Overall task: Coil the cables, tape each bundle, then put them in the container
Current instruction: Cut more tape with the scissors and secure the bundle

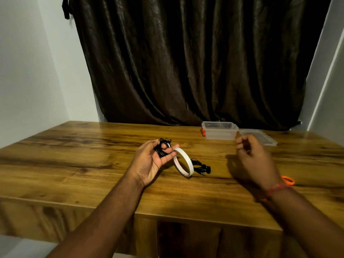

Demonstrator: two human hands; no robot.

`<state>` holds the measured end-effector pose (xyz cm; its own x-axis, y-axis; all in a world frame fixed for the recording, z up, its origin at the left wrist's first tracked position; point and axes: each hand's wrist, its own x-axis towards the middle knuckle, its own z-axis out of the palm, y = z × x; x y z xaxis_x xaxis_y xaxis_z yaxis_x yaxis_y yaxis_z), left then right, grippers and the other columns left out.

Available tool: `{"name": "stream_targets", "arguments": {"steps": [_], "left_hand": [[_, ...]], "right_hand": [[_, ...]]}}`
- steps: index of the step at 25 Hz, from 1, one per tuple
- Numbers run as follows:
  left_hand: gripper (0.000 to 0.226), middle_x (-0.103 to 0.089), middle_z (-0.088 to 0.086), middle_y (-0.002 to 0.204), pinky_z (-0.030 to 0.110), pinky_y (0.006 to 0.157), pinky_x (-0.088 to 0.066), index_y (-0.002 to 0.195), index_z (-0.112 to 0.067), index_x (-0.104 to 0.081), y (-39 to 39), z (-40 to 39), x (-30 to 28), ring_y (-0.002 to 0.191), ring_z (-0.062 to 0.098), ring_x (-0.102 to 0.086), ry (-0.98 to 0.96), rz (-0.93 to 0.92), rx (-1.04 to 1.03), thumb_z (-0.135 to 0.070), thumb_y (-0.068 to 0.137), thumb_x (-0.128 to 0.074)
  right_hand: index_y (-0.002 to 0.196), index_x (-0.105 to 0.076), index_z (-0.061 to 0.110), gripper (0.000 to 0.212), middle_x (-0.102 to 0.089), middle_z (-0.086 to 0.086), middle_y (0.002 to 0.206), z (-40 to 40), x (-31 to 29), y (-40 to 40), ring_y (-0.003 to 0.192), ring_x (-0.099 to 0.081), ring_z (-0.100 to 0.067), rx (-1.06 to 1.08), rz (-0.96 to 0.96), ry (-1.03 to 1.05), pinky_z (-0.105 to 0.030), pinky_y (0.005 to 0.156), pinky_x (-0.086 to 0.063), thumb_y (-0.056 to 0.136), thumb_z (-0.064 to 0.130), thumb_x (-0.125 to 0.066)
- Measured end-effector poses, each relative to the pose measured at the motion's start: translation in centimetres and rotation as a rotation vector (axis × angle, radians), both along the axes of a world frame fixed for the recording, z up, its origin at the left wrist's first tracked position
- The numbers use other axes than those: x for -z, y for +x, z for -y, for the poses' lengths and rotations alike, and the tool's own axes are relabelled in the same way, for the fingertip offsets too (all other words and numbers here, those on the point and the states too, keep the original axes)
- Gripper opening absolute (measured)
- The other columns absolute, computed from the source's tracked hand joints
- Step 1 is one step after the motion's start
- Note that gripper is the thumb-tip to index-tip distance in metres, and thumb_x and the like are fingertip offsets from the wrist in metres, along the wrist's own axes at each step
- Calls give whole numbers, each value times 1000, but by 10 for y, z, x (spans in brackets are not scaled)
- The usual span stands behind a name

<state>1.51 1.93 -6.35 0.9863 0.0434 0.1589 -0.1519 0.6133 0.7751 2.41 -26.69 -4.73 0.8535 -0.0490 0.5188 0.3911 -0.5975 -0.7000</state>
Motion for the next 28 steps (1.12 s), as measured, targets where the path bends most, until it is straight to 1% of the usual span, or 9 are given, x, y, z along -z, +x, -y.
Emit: {"name": "stream_targets", "arguments": {"steps": [3,6,14,17,19,21,23,25,28], "left_hand": [[10,-60,16,85,60,95,-50,101,-8,-47,2,0,1,113,50,-62,15,5,12,-11,105,-38],[10,-60,15,83,58,93,-52,101,-8,-47,3,1,2,112,49,-63,30,2,13,-11,105,-38],[15,-59,16,84,57,91,-54,96,-7,-49,2,2,4,111,49,-63,73,-5,4,-10,105,-37],[18,-59,16,84,57,92,-53,92,-6,-49,2,3,3,111,49,-63,79,-9,-1,-10,105,-37],[20,-59,16,83,57,92,-53,91,-7,-50,1,4,3,111,48,-64,82,-11,-5,-11,105,-37],[19,-58,15,82,56,91,-54,91,-7,-50,-1,4,2,110,48,-64,89,-10,-1,-10,105,-37],[19,-58,15,82,56,91,-54,91,-7,-50,-1,4,2,111,48,-64,92,-11,6,-10,105,-37],[18,-59,15,82,56,92,-53,92,-7,-50,-1,4,2,111,48,-64,90,-17,10,-10,105,-37],[19,-60,15,81,57,92,-53,92,-7,-50,-3,4,2,110,48,-64,87,-13,11,-11,105,-37]], "right_hand": [[103,-55,25,15,-56,3,101,58,-9,-20,93,-52,-17,251,-74,-629,-37,79,-49,91,31,-60],[94,-52,26,22,-55,1,98,93,-3,-32,88,-49,-18,383,-183,-882,-34,75,-47,92,48,-52],[81,-55,21,17,-54,-1,87,92,7,-33,76,-54,-16,329,-398,-887,-27,66,-43,90,33,-62],[72,-49,24,27,-61,-3,91,80,-5,-29,83,-56,-18,279,-484,-948,-27,72,-44,95,35,-56],[80,-55,22,24,-61,-3,93,69,-9,-26,90,-58,-17,237,-509,-984,-26,77,-46,97,38,-54],[82,-56,20,21,-59,-1,89,58,-9,-23,87,-57,-16,200,-503,-966,-23,67,-45,92,38,-60],[73,-46,25,27,-50,4,77,48,-9,-20,78,-51,-13,159,-498,-985,-20,54,-35,88,37,-64],[72,-44,25,28,-44,6,73,37,-10,-18,72,-47,-10,153,-518,-1009,-19,51,-30,88,34,-65],[75,-54,19,21,-51,1,73,28,-12,-18,71,-50,-14,150,-452,-957,-21,51,-31,87,31,-66]]}}
